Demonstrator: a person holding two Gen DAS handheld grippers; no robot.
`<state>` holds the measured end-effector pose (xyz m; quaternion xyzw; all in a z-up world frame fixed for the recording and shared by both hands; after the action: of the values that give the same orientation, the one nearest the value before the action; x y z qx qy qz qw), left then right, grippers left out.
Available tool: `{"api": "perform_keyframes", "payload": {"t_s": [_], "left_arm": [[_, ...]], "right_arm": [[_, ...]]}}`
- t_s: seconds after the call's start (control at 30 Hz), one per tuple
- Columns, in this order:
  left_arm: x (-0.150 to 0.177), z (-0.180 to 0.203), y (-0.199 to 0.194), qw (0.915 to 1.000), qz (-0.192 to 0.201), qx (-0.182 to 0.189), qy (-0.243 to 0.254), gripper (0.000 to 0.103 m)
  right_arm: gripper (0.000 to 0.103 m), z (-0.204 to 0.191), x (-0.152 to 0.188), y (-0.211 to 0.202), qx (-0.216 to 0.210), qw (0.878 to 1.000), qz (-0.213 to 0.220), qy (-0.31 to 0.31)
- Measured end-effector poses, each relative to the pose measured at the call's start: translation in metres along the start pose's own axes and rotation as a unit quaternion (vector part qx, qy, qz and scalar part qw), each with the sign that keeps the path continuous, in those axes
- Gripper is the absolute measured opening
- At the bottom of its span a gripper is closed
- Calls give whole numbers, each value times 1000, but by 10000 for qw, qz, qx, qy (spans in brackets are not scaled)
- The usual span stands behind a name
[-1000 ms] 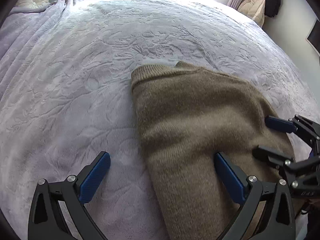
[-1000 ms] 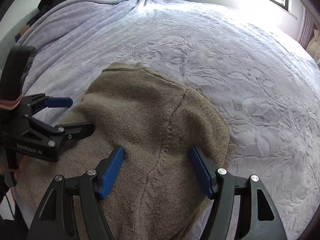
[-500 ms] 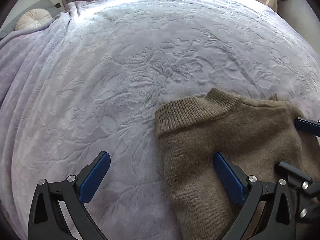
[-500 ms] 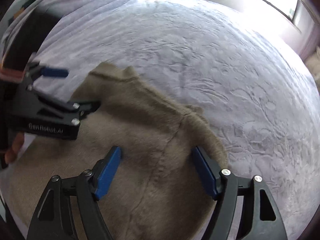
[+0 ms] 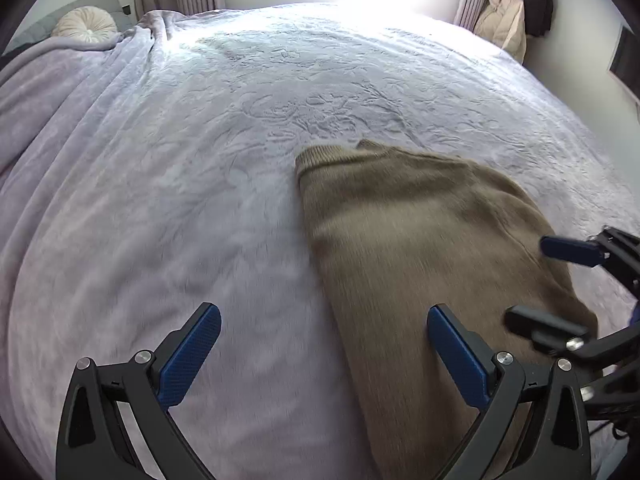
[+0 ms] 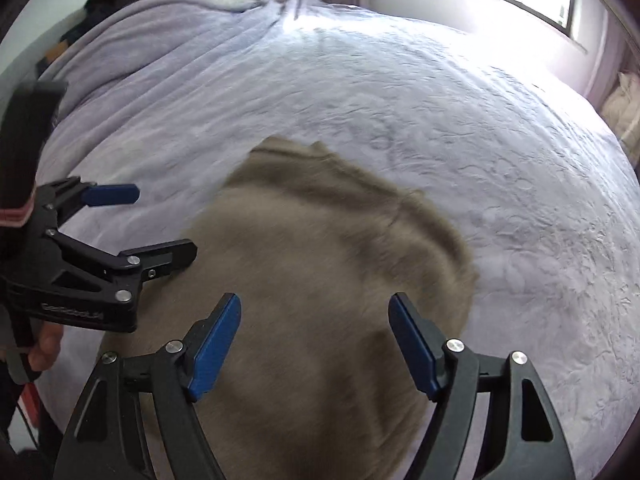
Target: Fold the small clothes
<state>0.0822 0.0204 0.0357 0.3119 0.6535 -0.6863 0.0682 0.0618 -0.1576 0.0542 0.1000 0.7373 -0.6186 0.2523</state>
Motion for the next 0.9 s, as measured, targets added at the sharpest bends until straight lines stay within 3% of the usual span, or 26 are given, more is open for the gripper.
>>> {"api": "perform_keyframes", "payload": {"t_s": [0.07,0.13,0.2,0.33,0.43,0.63,0.7,0.9], "left_arm": [[13,4,3,9996,-80,-208,158,103],[24,4,9,9992,-174,-146,337,103],[27,-4,2,9998,-119,42,146,103],[25,-7,-33,9998,173,-26,-33,103],[27,10,-44,9995,274,152,24,103],[41,35,-32,9999,49,-54,149,103],[49,38,-23,9988,-155,-387,274,103],[65,33,-13,9996,-227,-75,170,103]], "right_arm": [[79,-8,22,5,337,9984,-81,-443],[79,-5,40,2,466,9968,37,-648],[79,6,47,-7,411,9980,37,-487],[80,22,57,-33,716,9974,39,-51],[80,13,61,-56,472,9984,318,-22],[80,-32,83,-49,452,9965,403,-574],[80,-32,89,-36,590,9960,279,-616],[79,-8,100,-24,431,9985,134,-301]]}}
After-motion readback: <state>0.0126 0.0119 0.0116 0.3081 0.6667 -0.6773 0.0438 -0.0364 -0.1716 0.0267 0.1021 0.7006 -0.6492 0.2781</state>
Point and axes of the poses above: each gripper's, at about its wrist camera, not at the fingertips, and y roughly the way its jaws point, z to its right, x to its underside, the point moved 3 cm from there along y, roughly the way its jaws point, and after that the axes turned 15 degrees about y, right-handed, at the moved point
